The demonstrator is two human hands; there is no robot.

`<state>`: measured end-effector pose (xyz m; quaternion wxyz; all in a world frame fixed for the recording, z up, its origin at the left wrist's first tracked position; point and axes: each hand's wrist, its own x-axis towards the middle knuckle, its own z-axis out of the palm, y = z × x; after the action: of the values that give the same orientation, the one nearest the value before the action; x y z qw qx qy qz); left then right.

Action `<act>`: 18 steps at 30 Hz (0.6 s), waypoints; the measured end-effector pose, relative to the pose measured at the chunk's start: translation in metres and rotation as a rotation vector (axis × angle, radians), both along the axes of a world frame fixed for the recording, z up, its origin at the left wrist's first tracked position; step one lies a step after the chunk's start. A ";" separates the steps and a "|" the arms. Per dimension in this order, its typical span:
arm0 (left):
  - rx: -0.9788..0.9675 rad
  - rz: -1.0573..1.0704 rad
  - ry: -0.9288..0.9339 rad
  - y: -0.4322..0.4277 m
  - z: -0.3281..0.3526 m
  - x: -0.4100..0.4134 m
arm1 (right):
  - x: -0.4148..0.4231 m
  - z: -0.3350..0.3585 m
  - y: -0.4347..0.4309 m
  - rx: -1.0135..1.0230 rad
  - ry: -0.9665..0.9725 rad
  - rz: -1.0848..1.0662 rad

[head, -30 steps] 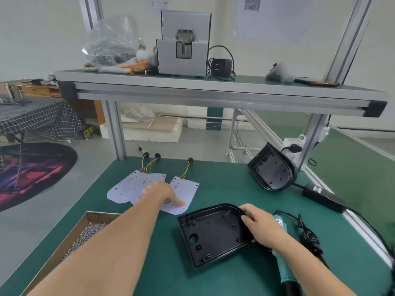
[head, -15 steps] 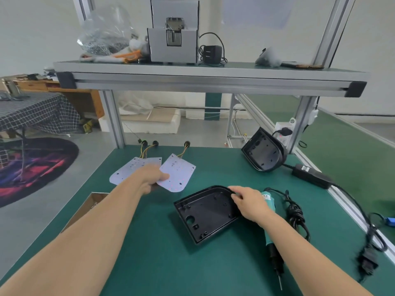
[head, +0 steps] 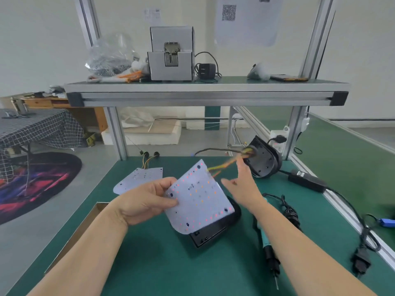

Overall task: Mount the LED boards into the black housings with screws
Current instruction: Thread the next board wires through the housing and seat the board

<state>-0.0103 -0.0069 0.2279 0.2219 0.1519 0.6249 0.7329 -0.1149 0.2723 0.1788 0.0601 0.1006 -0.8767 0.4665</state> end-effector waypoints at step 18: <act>1.000 0.089 0.038 0.032 0.077 0.018 | 0.007 0.047 0.028 -0.034 0.229 -0.212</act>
<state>0.0079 0.0250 0.3053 0.0788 0.2263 0.2069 0.9486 -0.1074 0.2999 0.2259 0.2104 0.0592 -0.8618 0.4577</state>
